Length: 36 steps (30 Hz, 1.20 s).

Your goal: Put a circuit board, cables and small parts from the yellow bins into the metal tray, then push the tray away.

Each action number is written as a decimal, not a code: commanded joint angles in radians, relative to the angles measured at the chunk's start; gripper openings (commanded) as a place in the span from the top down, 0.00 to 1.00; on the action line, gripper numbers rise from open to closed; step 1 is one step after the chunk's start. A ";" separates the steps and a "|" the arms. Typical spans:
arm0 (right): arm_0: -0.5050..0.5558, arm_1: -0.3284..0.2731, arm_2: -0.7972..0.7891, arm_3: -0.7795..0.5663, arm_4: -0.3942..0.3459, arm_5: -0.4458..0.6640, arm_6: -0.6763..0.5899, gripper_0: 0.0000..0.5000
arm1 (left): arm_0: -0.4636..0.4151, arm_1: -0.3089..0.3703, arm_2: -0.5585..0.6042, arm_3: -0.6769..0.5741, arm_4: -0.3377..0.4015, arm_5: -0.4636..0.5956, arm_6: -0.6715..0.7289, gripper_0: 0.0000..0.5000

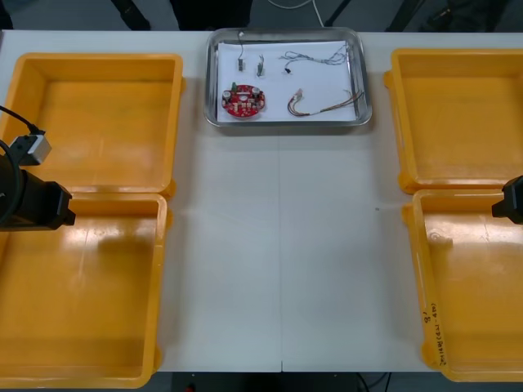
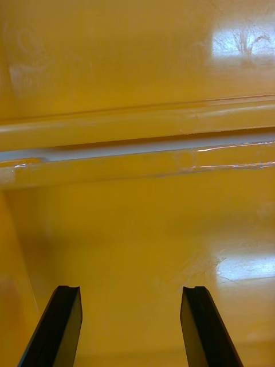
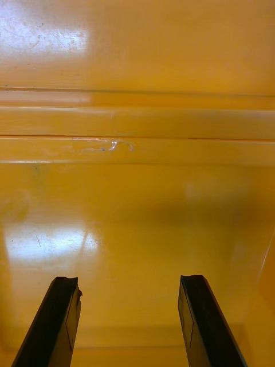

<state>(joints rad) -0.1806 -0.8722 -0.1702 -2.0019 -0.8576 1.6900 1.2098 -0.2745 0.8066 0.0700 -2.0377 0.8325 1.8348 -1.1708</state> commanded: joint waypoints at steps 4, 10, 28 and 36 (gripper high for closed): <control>0.012 0.006 -0.034 -0.008 -0.008 0.002 0.010 0.00 | 0.017 -0.009 0.033 -0.030 0.007 -0.003 -0.079 0.00; 0.012 0.006 -0.034 -0.008 -0.008 0.002 0.010 0.00 | 0.017 -0.009 0.033 -0.030 0.007 -0.003 -0.079 0.00; 0.012 0.006 -0.034 -0.008 -0.008 0.002 0.010 0.00 | 0.017 -0.009 0.033 -0.030 0.007 -0.003 -0.079 0.00; 0.012 0.006 -0.034 -0.008 -0.008 0.002 0.010 0.00 | 0.017 -0.009 0.033 -0.030 0.007 -0.003 -0.079 0.00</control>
<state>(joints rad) -0.1806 -0.8722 -0.1702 -2.0019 -0.8577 1.6901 1.2098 -0.2745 0.8066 0.0700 -2.0377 0.8325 1.8348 -1.1708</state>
